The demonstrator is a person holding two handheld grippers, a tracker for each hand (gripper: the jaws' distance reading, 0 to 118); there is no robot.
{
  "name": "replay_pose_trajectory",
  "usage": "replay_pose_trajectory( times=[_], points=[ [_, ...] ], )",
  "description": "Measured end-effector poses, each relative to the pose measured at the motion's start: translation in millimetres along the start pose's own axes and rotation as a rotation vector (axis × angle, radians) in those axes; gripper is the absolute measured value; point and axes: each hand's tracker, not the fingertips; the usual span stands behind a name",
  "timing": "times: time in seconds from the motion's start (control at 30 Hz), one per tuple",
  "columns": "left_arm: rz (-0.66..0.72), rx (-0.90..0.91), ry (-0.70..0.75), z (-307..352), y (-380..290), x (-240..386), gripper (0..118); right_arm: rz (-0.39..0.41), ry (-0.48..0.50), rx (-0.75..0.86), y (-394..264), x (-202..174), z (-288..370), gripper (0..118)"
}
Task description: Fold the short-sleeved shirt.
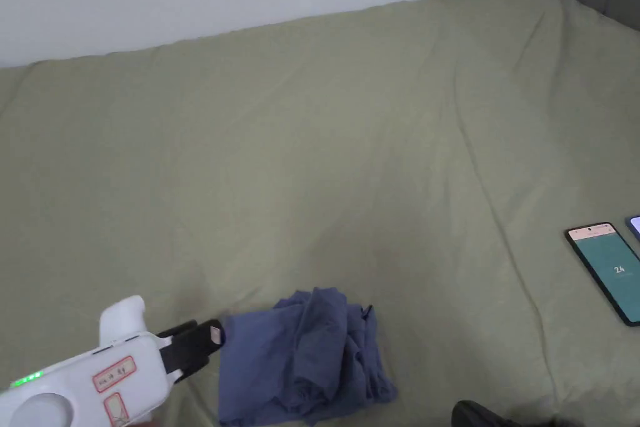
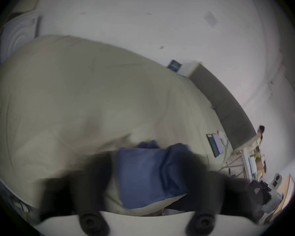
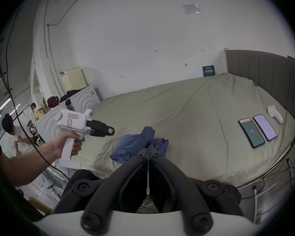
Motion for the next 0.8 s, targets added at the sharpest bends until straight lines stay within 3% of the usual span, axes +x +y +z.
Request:
replay_pose_trajectory(
  times=[0.13,0.33,0.43,0.5,0.57,0.67,0.7,0.73,0.8],
  points=[
    [0.023,-0.107,-0.238,-66,-22,45,0,-0.008,-0.025,-0.015,-2,3,2,2],
    [0.077,-0.205,-0.239,-146,-52,84,0,-0.003,-0.074,-0.038,0,11,5,2],
    [0.114,-0.187,-0.244,-122,-33,64,0,-0.035,-0.018,-0.121,4,17,-9,2],
    [-0.027,-0.114,-0.203,-77,-26,72,0,-0.080,0.088,-0.211,9,22,-34,2],
    [-0.093,-0.043,-0.195,-31,-21,66,0,-0.123,0.124,-0.242,12,24,-79,2],
    [-0.014,-0.005,-0.145,15,-17,41,3,-0.242,0.201,-0.329,9,33,-160,2],
    [0.014,0.016,-0.147,27,-18,30,8,-0.276,0.222,-0.349,4,38,-184,2],
    [0.031,0.032,-0.139,36,-19,20,24,-0.290,0.196,-0.355,-1,42,-202,2],
    [0.054,0.057,-0.111,49,-22,-9,82,-0.311,0.149,-0.440,-15,53,-236,2]
  ],
)
